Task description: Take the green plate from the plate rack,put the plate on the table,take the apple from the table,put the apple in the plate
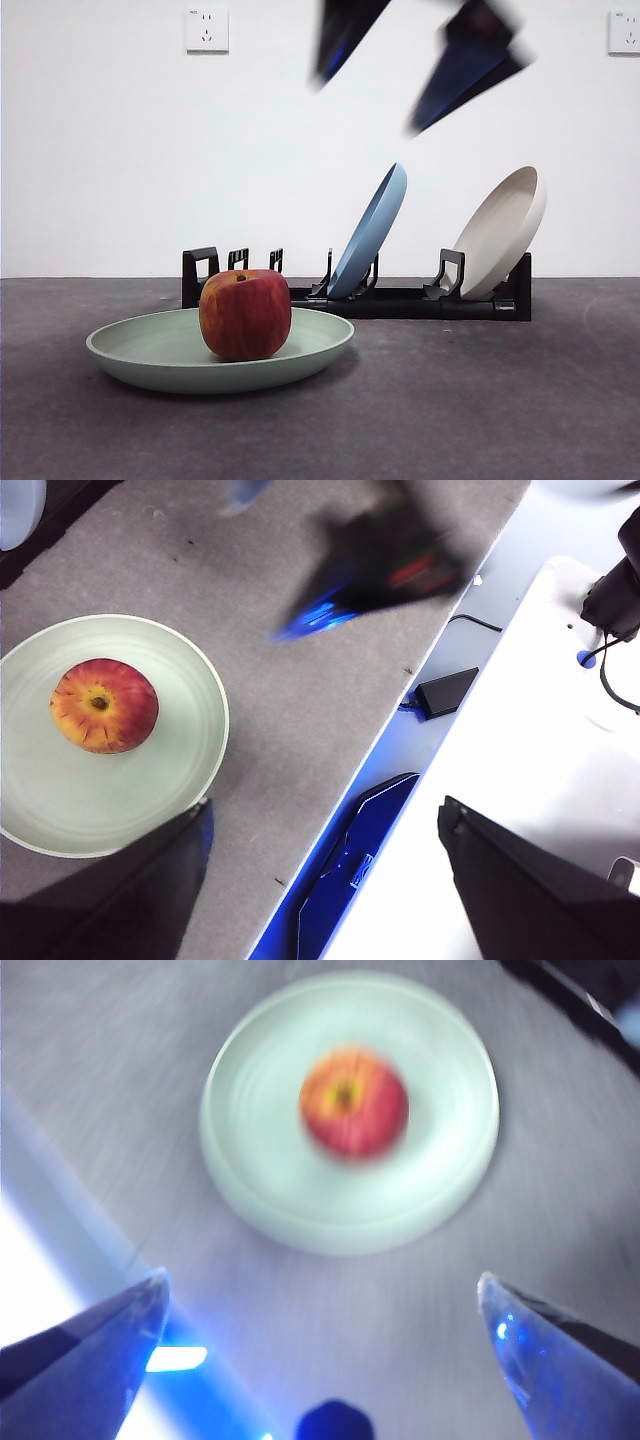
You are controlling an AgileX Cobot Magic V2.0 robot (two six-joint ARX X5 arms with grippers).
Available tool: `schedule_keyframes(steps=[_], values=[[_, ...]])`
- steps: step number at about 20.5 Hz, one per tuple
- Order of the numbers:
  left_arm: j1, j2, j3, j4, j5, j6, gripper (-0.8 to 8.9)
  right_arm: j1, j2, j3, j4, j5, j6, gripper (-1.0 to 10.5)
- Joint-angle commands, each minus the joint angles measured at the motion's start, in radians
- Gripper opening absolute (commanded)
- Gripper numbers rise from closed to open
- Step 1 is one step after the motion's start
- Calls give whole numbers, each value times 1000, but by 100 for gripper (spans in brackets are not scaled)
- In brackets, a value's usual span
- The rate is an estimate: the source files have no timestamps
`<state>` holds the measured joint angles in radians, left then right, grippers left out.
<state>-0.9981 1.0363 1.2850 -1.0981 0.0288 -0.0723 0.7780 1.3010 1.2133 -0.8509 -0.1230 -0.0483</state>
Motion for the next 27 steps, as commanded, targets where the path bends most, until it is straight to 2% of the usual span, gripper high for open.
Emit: schedule_keyframes(steps=[1, 7, 12, 14, 16, 17, 27], values=[[-3, 0, -5, -13, -1, -6, 377, 2, -135, -8, -146, -9, 37, 626], [-3, 0, -5, -34, -1, -6, 377, 2, -400, -8, -345, -9, 107, 613], [-3, 0, -5, -34, 0, -6, 363, 2, -461, -8, -418, -9, 112, 339], [-3, 0, -5, -34, 0, -7, 234, 2, -469, -8, -443, -11, 112, 165], [-3, 0, -5, -34, -1, -7, 19, 2, -471, -8, -462, -17, 111, -3], [-3, 0, -5, -34, -1, -8, -21, 2, -471, -8, -469, -26, 111, -17], [-3, 0, -5, -32, -1, -6, -4, 2, -471, -8, -460, -32, 129, 2]])
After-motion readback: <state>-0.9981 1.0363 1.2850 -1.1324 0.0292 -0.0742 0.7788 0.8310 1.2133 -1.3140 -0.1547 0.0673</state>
